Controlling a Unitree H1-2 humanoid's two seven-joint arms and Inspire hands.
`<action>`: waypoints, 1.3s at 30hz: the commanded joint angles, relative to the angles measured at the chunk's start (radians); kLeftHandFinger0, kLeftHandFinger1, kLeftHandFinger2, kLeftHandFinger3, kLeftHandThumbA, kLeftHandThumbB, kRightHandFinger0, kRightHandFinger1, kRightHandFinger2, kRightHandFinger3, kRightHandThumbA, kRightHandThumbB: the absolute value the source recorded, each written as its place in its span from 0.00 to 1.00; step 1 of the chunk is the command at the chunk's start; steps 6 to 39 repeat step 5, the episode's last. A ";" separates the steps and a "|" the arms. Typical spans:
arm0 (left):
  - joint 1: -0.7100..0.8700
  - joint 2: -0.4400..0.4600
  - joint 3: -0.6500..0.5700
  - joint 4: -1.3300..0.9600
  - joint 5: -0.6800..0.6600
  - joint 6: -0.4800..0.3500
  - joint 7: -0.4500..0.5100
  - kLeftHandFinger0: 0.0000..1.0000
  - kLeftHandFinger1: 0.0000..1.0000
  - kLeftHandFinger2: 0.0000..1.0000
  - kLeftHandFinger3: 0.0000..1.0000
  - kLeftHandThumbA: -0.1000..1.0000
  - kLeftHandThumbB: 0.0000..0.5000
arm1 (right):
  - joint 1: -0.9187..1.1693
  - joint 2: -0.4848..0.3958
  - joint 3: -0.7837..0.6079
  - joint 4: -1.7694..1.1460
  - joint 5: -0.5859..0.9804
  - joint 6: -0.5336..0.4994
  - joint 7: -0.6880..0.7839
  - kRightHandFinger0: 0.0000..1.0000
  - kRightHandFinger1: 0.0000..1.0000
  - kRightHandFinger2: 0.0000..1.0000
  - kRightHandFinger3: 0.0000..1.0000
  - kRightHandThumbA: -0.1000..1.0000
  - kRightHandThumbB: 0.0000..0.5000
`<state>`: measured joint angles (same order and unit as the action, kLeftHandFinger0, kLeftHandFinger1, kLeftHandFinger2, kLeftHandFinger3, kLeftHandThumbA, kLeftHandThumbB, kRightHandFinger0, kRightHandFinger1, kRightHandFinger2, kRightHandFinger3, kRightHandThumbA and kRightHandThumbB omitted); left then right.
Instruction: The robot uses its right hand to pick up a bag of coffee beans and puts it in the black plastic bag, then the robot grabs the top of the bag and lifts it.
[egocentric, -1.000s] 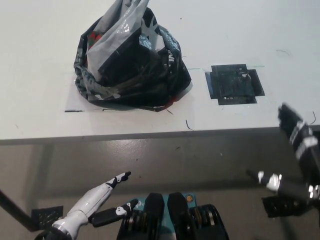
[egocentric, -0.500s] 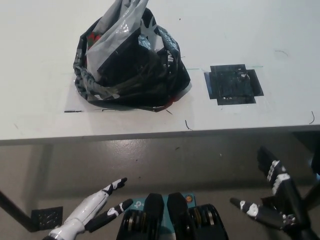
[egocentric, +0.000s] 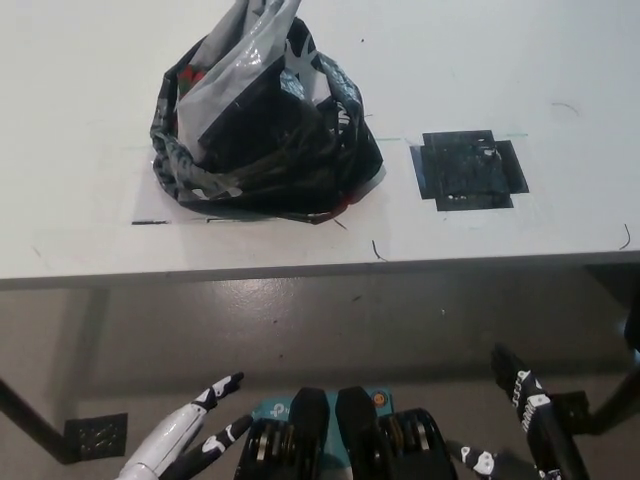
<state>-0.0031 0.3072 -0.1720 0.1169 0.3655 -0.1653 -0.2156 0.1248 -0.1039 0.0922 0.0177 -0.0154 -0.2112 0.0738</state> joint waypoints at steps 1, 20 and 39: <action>0.022 -0.026 0.026 -0.058 -0.022 -0.082 0.078 1.00 1.00 1.00 1.00 0.97 0.34 | -0.003 -0.009 0.008 -0.008 -0.030 -0.164 0.007 1.00 1.00 1.00 1.00 0.97 0.57; 0.030 -0.032 0.028 -0.053 -0.023 -0.100 0.086 1.00 1.00 1.00 1.00 0.96 0.34 | 0.001 -0.015 0.008 -0.012 -0.033 -0.164 0.010 1.00 1.00 1.00 1.00 0.96 0.56; 0.030 -0.032 0.028 -0.053 -0.023 -0.100 0.086 1.00 1.00 1.00 1.00 0.96 0.34 | 0.001 -0.015 0.008 -0.012 -0.033 -0.164 0.010 1.00 1.00 1.00 1.00 0.96 0.56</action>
